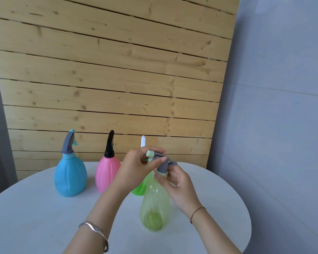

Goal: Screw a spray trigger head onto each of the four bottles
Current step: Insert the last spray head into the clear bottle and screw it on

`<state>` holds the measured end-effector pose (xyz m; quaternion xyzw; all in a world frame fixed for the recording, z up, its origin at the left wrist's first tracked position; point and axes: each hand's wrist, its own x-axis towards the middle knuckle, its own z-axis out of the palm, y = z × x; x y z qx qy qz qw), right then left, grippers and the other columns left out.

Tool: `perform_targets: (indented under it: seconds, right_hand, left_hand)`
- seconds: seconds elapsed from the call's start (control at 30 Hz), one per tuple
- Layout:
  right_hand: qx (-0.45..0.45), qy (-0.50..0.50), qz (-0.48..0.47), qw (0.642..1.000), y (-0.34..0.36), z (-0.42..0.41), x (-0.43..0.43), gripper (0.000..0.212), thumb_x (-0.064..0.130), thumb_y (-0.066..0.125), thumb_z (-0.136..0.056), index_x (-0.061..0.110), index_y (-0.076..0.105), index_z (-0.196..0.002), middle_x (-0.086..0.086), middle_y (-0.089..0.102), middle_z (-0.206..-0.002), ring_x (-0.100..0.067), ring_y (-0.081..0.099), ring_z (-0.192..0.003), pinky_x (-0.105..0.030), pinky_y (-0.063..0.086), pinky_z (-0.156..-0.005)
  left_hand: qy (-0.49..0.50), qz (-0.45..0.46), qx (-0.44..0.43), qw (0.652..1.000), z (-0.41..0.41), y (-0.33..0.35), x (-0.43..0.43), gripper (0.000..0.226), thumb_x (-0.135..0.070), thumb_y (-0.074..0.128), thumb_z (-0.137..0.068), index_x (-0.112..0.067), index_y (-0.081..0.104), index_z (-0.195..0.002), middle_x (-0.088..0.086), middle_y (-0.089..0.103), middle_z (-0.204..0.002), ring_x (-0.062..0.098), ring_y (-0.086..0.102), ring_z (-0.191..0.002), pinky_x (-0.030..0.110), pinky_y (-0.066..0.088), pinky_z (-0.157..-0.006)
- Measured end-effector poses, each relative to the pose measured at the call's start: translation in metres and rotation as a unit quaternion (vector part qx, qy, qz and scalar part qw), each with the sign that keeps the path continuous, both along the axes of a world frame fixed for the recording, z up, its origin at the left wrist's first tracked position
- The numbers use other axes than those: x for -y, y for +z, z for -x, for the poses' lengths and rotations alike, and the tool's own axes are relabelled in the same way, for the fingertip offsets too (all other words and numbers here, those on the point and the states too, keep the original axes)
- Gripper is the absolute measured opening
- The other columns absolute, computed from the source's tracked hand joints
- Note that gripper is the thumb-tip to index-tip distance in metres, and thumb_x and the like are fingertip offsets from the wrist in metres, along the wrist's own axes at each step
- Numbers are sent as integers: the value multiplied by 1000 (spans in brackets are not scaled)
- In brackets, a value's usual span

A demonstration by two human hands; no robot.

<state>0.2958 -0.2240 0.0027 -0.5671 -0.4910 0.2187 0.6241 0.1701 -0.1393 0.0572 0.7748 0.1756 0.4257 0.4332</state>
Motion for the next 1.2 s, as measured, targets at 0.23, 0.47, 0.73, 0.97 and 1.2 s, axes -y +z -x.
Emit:
perform_targets:
  seconds: [0.23,0.47,0.73,0.97,1.2]
  right_hand:
    - [-60,3,-34,998,-9,7,-6,30,8,77,-74,11,60,-99,-6,72,-105,-14,68,-103,-19,50,-83]
    - [-95,81,15,992,-9,7,2,28,37,64,-84,32,65,-111,13,69,-114,-2,59,-113,-15,46,-94]
    - [-115,25,-30,993,-10,13,-5,28,11,72,-79,18,61,-104,8,72,-102,-3,65,-101,-17,49,-83]
    - [-123,52,-8,991,-8,11,-3,26,17,70,-82,17,63,-107,10,74,-103,-3,66,-105,-14,48,-82]
    - [-109,113,27,987,-6,6,-1,27,25,61,-89,26,63,-116,17,69,-116,3,57,-116,-9,44,-92]
  left_hand:
    - [-76,62,7,995,8,-6,-10,20,-32,70,-73,-26,74,-92,-3,77,-84,7,70,-74,17,54,-72]
    - [-65,31,-18,997,7,-3,-11,13,-19,70,-81,-26,73,-92,-5,77,-84,7,67,-71,23,50,-71]
    - [-59,22,-21,998,10,-3,-9,10,-33,71,-77,-37,72,-86,-3,76,-84,7,59,-65,17,43,-60]
    - [-52,19,-26,998,9,-4,-10,11,-28,71,-78,-35,72,-87,-2,76,-85,14,61,-69,30,43,-66]
    - [-50,13,-25,998,10,-3,-11,14,-22,71,-80,-34,72,-87,-6,76,-79,6,61,-63,16,42,-58]
